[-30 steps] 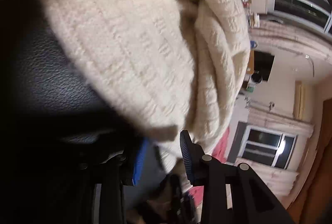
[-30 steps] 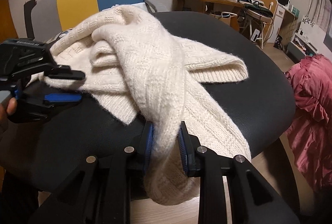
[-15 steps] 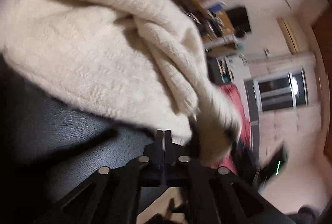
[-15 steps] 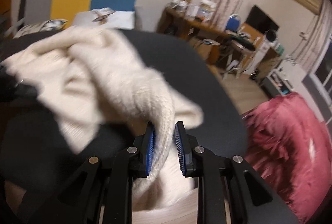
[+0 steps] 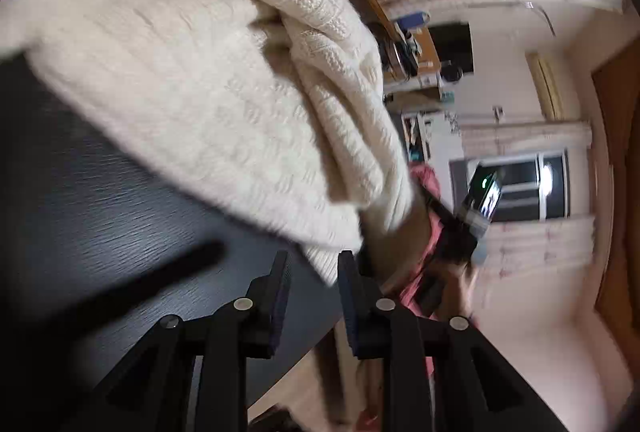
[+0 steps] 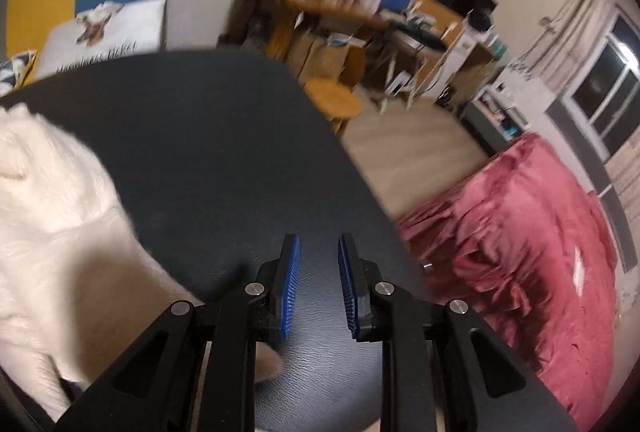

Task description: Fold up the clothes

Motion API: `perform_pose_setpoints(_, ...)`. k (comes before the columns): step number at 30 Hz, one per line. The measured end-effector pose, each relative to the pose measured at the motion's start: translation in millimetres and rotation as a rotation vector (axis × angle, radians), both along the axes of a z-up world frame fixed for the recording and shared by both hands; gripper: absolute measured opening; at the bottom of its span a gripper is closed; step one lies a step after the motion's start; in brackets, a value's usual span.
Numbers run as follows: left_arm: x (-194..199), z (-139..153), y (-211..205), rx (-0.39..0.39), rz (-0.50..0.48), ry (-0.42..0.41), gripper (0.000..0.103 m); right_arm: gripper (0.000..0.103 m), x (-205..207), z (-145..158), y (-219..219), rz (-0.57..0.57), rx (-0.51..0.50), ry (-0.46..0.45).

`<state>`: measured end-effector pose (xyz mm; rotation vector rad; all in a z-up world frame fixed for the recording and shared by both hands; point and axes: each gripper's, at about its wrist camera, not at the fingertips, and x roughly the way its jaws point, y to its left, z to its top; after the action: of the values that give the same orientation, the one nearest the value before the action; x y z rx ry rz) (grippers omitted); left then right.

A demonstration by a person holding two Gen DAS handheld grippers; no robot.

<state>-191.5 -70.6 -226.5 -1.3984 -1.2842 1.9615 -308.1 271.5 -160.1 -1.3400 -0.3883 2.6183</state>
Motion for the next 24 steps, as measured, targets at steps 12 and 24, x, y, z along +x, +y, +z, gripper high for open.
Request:
perform_pose_setpoints(12,-31,-21,18,-0.019,0.111,-0.109,0.037,0.071,136,30,-15,0.331,-0.337,0.145)
perform_pose_setpoints(24,-18,-1,10,-0.086,0.042,-0.028,0.0,0.07,36,-15,13,0.075,-0.312,0.0)
